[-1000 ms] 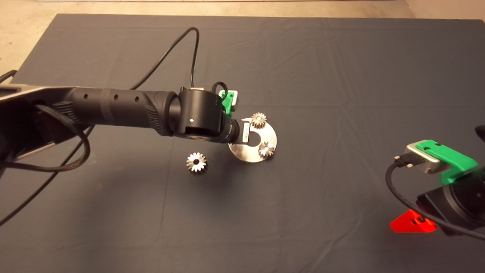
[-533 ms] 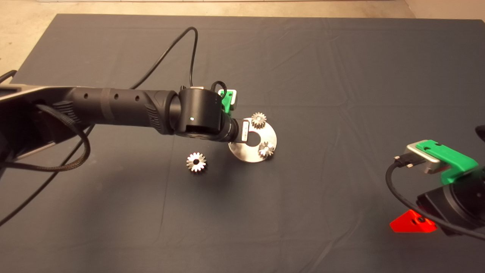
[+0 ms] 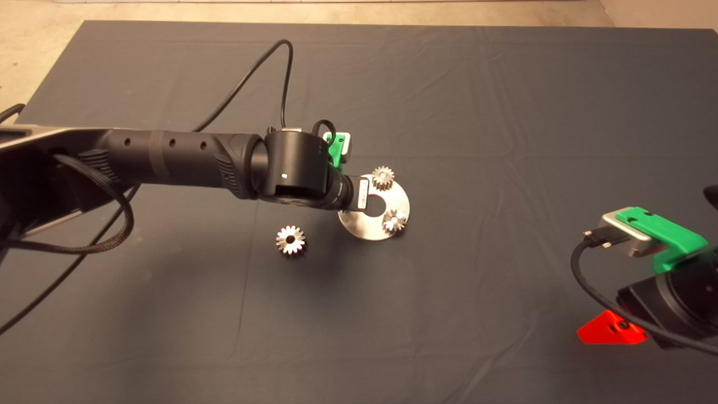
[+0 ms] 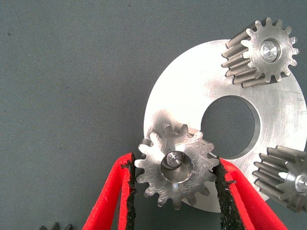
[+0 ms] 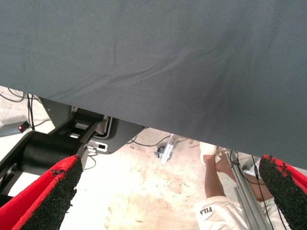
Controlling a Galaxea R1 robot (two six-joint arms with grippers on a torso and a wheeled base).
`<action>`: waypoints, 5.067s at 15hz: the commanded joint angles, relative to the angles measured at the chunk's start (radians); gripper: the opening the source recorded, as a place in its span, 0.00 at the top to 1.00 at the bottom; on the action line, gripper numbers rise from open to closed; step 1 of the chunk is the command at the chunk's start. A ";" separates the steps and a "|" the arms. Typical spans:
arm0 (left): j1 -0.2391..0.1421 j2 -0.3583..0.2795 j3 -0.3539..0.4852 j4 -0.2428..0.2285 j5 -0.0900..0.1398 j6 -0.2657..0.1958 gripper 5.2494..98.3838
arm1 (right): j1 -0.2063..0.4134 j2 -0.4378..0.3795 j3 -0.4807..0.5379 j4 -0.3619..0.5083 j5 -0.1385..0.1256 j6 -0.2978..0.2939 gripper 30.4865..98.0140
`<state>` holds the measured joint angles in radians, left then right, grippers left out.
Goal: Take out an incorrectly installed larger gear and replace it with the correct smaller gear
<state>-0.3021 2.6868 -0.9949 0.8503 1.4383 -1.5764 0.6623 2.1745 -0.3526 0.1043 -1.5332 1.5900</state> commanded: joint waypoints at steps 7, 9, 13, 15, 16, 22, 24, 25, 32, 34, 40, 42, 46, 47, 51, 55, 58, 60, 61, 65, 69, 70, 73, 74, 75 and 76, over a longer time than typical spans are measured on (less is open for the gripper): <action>-0.012 0.005 0.000 0.039 0.021 0.006 0.68 | 0.014 0.002 0.002 -0.026 -0.125 0.001 0.00; -0.012 0.005 0.009 0.039 0.021 0.003 0.68 | 0.014 0.002 0.003 -0.026 -0.125 0.001 0.01; -0.012 0.006 0.012 0.038 0.021 -0.001 0.68 | 0.014 0.002 0.003 -0.026 -0.125 0.001 0.00; -0.012 0.003 0.013 0.036 0.019 -0.005 0.68 | 0.014 0.002 0.003 -0.026 -0.125 0.001 0.01; -0.012 0.003 0.026 0.036 0.019 -0.005 0.68 | 0.014 0.002 0.003 -0.026 -0.125 0.001 0.01; -0.012 0.005 0.063 0.038 0.020 -0.025 0.69 | 0.014 0.003 0.003 -0.026 -0.125 0.001 0.00; -0.012 0.003 0.056 0.038 0.022 -0.022 0.69 | 0.014 0.002 0.003 -0.026 -0.125 0.001 0.00; -0.012 0.001 0.052 0.039 0.024 -0.016 0.69 | 0.013 0.002 0.003 -0.026 -0.125 0.001 0.00; -0.012 0.000 0.035 0.050 0.025 -0.013 0.69 | 0.013 0.002 0.003 -0.026 -0.125 0.001 0.00; -0.012 0.002 0.035 0.064 0.027 -0.013 0.69 | 0.014 0.002 0.002 -0.026 -0.125 0.001 0.01; 0.001 0.006 0.043 0.078 0.053 -0.013 0.69 | 0.014 0.000 0.002 -0.026 -0.125 0.001 0.00; 0.001 0.005 0.042 0.079 0.053 -0.013 0.69 | 0.014 0.000 0.002 -0.026 -0.125 0.001 0.01; 0.001 0.003 0.050 0.079 0.053 -0.013 0.69 | 0.014 0.000 0.003 -0.026 -0.125 0.001 0.01; 0.001 0.003 0.055 0.078 0.053 -0.014 0.69 | 0.013 0.002 0.003 -0.026 -0.125 0.001 0.00; 0.001 0.005 0.070 0.079 0.053 -0.016 0.69 | 0.013 0.000 0.003 -0.026 -0.125 0.001 0.01; 0.003 0.008 0.059 0.079 0.053 -0.016 0.69 | 0.013 0.002 0.003 -0.026 -0.125 0.001 0.00; 0.004 0.012 0.037 0.079 0.051 -0.013 0.69 | 0.013 0.002 0.002 -0.026 -0.125 0.001 0.00; 0.006 0.031 0.014 0.079 0.051 -0.010 0.69 | 0.013 0.000 0.003 -0.026 -0.125 0.001 0.00; 0.012 0.038 0.008 0.079 0.051 -0.010 0.69 | 0.013 0.000 0.003 -0.026 -0.125 0.001 0.00; 0.015 0.027 0.016 0.079 0.053 -0.007 0.69 | 0.013 0.000 0.003 -0.026 -0.125 0.001 0.01; 0.017 -0.009 0.042 0.079 0.073 -0.007 0.69 | 0.013 0.002 0.002 -0.026 -0.125 0.001 0.00; 0.017 -0.015 0.047 0.079 0.073 -0.007 0.69 | 0.013 0.003 0.002 -0.026 -0.125 0.001 0.00; 0.018 -0.006 0.052 0.079 0.073 -0.008 0.69 | 0.013 0.002 0.003 -0.026 -0.125 0.001 0.01; 0.018 -0.002 0.053 0.079 0.073 -0.008 0.69 | 0.013 0.002 0.003 -0.026 -0.125 0.001 0.01; 0.017 0.000 0.053 0.079 0.071 -0.010 0.69 | 0.013 0.002 0.002 -0.026 -0.125 0.001 0.00; 0.017 0.013 0.050 0.079 0.071 -0.010 0.69 | 0.013 0.002 0.002 -0.026 -0.125 0.001 0.00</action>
<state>-0.2800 2.6853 -0.9577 0.9168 1.5013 -1.5847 0.6619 2.1749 -0.3526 0.1043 -1.5326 1.5900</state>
